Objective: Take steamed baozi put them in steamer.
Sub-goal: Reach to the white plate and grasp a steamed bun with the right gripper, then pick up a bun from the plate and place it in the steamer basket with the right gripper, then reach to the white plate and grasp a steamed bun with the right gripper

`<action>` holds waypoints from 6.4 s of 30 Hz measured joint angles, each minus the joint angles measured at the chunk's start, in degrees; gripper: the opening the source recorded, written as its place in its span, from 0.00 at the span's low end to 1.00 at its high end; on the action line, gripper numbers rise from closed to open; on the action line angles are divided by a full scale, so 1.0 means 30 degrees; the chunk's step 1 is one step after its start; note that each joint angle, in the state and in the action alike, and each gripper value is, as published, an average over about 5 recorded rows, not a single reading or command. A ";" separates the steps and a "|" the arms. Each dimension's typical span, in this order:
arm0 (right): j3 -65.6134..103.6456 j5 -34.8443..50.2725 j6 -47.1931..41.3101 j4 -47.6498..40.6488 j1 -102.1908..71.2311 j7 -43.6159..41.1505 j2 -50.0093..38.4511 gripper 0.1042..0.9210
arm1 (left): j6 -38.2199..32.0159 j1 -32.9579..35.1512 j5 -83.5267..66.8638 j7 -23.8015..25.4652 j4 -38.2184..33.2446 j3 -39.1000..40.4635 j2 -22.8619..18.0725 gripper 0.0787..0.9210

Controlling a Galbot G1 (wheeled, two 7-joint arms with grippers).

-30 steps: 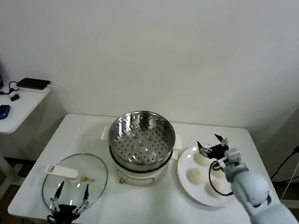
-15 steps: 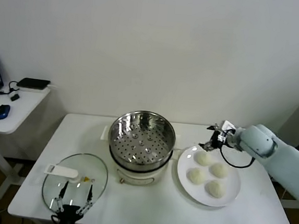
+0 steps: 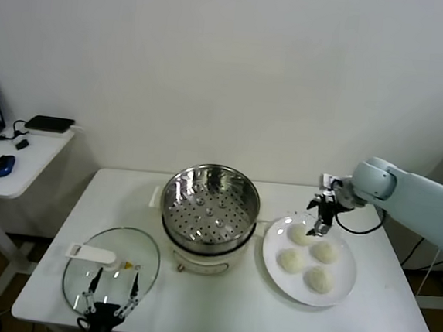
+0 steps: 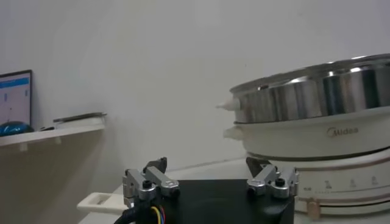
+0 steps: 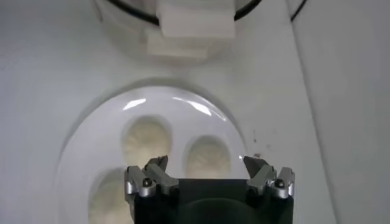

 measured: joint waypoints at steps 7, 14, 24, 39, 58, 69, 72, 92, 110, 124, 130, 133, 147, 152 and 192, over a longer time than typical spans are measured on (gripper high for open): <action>-0.1173 -0.0598 0.0968 -0.2225 0.0133 -0.1021 0.1474 0.88 | -0.0004 -0.0030 0.0003 0.0005 0.0098 -0.0186 0.0000 0.88; -0.0901 -0.1614 0.1864 -0.4200 -0.0951 -0.1481 0.2635 0.88 | -0.0004 -0.0044 0.0043 0.0023 0.0202 -0.0290 0.0000 0.88; 0.0335 -0.3089 0.2981 -0.6454 -0.2830 -0.1777 0.4014 0.88 | -0.0030 -0.0070 0.0215 0.0023 0.0446 -0.0429 0.0000 0.88; 0.1493 -0.4393 0.4346 -0.8753 -0.4002 -0.1839 0.5427 0.85 | -0.0091 -0.0100 0.0330 -0.0024 0.0582 -0.0427 0.0000 0.88; 0.1830 -0.4890 0.4509 -0.8806 -0.4328 -0.1970 0.5474 0.62 | -0.0127 0.0007 0.0498 -0.0024 0.0435 -0.0441 0.0000 0.88; 0.1284 -0.4556 0.4415 -0.7796 -0.3430 -0.2151 0.4862 0.61 | -0.0118 0.0066 0.0631 -0.0023 0.0315 -0.0413 0.0000 0.88; 0.0774 -0.4090 0.4354 -0.7124 -0.2757 -0.2260 0.4543 0.61 | -0.0117 0.0119 0.0674 -0.0022 0.0240 -0.0410 0.0000 0.88; -0.4604 0.0146 0.7629 -0.1297 0.6679 -0.2711 0.4923 0.61 | -0.0202 0.0205 0.1075 -0.0025 0.0231 -0.0046 0.0000 0.88; -0.5684 -0.1716 1.4188 -0.2755 0.7801 -0.0672 1.0519 0.61 | -0.0373 0.0430 0.0994 -0.0065 0.0056 -0.0144 0.0000 0.88; -0.5650 -0.3451 1.8523 -0.7634 0.5384 -0.0339 1.4325 0.61 | -0.0529 0.0373 0.0970 -0.0059 0.0063 -0.0281 0.0000 0.88; -0.5446 -0.4066 1.9607 -0.9257 0.4363 -0.0345 1.5123 0.61 | -0.0568 0.0321 0.0969 -0.0057 0.0145 -0.0311 0.0000 0.88; -0.5235 -0.4336 2.0022 -1.0064 0.3877 -0.0347 1.5458 0.61 | -0.0569 0.0297 0.0969 -0.0057 0.0147 -0.0321 0.0000 0.88; -0.4567 -0.4931 2.1012 -1.2364 0.2417 -0.0628 1.6405 0.66 | -0.0549 0.0187 0.0968 -0.0038 0.0219 -0.0300 0.0000 0.88; -0.4473 -0.4965 2.1178 -1.2811 0.2171 -0.0664 1.6604 0.78 | -0.0553 0.0181 0.0968 -0.0037 0.0216 -0.0307 0.0000 0.88; -1.1977 0.7162 0.5481 0.1006 0.9439 -0.0464 0.6016 0.88 | -0.0579 0.0289 0.0995 -0.0125 0.0129 -0.0387 0.0000 0.88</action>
